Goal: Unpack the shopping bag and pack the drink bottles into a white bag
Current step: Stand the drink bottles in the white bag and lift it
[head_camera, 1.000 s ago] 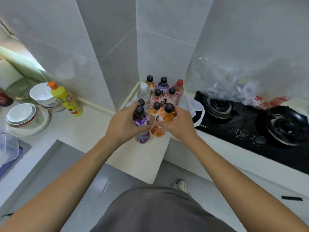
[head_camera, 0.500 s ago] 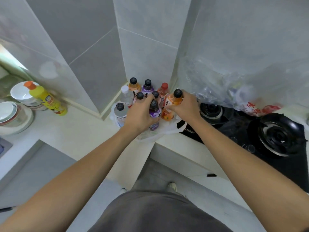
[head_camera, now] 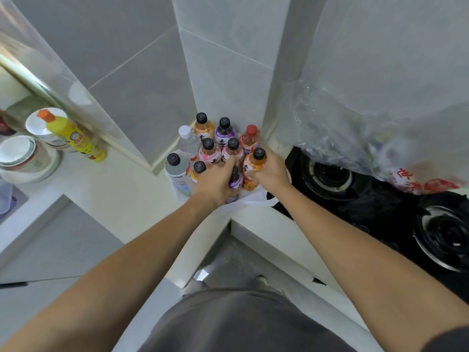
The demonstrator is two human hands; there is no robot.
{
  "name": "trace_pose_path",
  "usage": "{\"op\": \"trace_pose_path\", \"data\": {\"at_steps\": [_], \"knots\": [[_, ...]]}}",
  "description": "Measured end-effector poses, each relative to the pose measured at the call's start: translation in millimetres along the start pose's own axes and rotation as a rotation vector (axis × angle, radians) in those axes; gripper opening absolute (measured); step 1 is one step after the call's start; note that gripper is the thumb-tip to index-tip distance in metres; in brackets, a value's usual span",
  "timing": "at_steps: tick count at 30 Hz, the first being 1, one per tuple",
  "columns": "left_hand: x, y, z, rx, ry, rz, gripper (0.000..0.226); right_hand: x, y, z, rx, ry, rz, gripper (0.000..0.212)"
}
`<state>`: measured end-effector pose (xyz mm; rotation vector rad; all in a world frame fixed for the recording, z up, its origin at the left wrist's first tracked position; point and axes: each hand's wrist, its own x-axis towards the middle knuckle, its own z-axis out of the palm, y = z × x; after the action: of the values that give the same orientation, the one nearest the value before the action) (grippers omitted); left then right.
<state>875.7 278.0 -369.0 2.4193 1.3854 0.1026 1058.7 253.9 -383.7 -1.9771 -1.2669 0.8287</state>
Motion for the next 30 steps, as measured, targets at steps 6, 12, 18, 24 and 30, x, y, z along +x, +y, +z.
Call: {"op": "trace_pose_path", "data": {"at_steps": [6, 12, 18, 24, 30], "knots": [[3.5, 0.6, 1.7, -0.017, 0.028, -0.037, 0.072, 4.3, 1.5, -6.1, -0.007, -0.087, -0.076, 0.062], [-4.3, -1.9, 6.1, -0.013, 0.115, -0.035, 0.055, 1.2, 3.8, -4.3, 0.012, -0.071, -0.119, 0.066], [-10.4, 0.1, -6.1, -0.013, 0.142, 0.009, 0.059, 3.2, 4.9, -7.5, -0.021, -0.111, -0.098, 0.068], [-31.7, -16.9, -34.3, -0.110, 0.250, 0.059, 0.043, -8.1, 13.1, -11.6, -0.030, -0.054, -0.156, 0.067], [-45.9, -39.8, -59.9, -0.089, 0.382, -0.003, 0.029, -17.6, 15.5, -10.3, -0.031, 0.018, -0.150, 0.061]]}}
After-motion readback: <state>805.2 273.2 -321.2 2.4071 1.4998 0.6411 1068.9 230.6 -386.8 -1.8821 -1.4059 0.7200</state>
